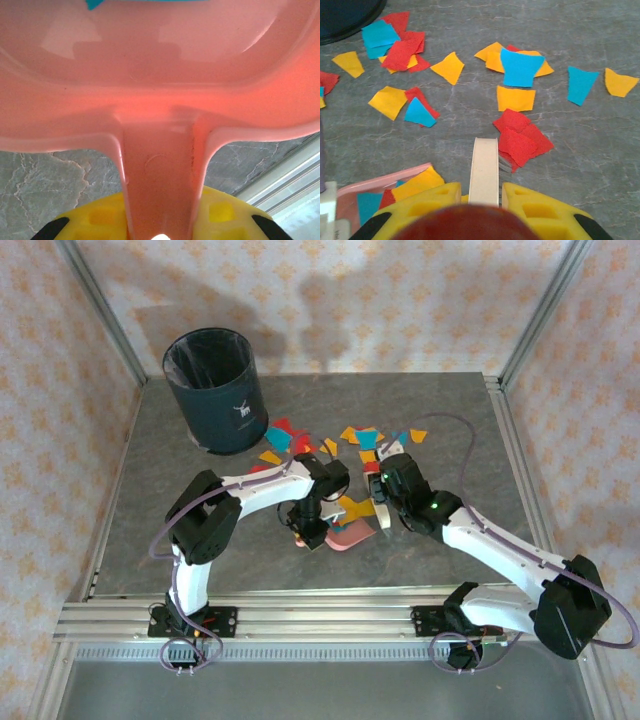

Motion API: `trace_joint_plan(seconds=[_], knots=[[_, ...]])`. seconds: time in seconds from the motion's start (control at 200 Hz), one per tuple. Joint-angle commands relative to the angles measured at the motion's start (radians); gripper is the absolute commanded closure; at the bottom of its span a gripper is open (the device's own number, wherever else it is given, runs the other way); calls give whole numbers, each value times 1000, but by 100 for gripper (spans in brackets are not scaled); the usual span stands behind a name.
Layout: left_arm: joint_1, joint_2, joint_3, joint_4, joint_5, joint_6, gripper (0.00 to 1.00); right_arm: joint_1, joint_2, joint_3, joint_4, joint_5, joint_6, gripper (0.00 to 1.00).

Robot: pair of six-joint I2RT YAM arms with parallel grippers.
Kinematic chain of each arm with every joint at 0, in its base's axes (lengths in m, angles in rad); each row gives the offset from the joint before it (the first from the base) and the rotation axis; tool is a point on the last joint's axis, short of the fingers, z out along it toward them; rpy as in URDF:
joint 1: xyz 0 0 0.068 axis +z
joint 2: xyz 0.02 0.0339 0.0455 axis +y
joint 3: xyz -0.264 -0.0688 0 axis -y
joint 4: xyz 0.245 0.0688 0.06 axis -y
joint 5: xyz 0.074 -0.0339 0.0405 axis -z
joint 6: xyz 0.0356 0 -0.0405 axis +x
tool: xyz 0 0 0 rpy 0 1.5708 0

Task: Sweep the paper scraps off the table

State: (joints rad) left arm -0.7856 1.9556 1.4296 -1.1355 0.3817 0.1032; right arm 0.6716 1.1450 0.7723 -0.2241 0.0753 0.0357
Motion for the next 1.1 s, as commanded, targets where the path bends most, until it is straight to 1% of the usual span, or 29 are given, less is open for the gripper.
trace_joint_plan(seconds=[0.0, 0.205, 0.495, 0.716, 0.911, 1.091], knots=[[-4, 34, 28, -8, -14, -7, 100, 10, 11, 23, -14, -90, -12, 100], [-4, 48, 45, -17, -19, -3, 100, 16, 4, 39, -33, -146, -22, 100], [3, 26, 28, 19, -47, -28, 100, 30, -17, 69, -123, -189, -28, 100], [20, 13, 13, 33, -79, -49, 100, 35, -54, 70, -159, -154, -33, 100], [24, -3, 5, 32, -52, -31, 100, 36, -83, 68, -145, -143, -21, 100], [23, -22, -4, 8, -20, 8, 100, 36, -113, 64, -125, -50, 10, 100]])
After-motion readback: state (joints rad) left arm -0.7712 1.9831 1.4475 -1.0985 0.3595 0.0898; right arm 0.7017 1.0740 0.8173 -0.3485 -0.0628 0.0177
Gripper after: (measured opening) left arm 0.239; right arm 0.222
